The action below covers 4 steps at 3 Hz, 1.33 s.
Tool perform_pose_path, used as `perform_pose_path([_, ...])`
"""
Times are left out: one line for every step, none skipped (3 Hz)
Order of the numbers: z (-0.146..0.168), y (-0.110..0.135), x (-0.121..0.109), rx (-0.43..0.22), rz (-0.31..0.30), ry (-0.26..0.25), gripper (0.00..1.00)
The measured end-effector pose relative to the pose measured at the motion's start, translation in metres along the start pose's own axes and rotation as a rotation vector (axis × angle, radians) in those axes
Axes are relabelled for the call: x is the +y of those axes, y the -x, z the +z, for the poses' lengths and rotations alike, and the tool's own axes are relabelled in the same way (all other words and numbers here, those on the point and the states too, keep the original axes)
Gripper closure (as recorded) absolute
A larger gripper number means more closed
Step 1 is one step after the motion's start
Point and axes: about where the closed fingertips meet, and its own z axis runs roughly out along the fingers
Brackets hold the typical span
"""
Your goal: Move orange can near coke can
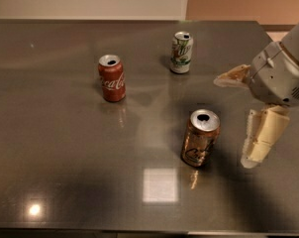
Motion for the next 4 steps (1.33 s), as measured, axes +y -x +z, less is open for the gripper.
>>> perform_pose_path([0.011,0.012,0.007,-0.042,-0.027,0.025,0.00])
perform_pose_path([0.029,0.021,0.002,-0.082,-0.045,0.036,0.00])
perform_pose_path([0.038,0.022,0.003,-0.087,-0.040,0.044,0.00])
perform_pose_path([0.040,0.022,0.004,-0.090,-0.028,0.051,0.18])
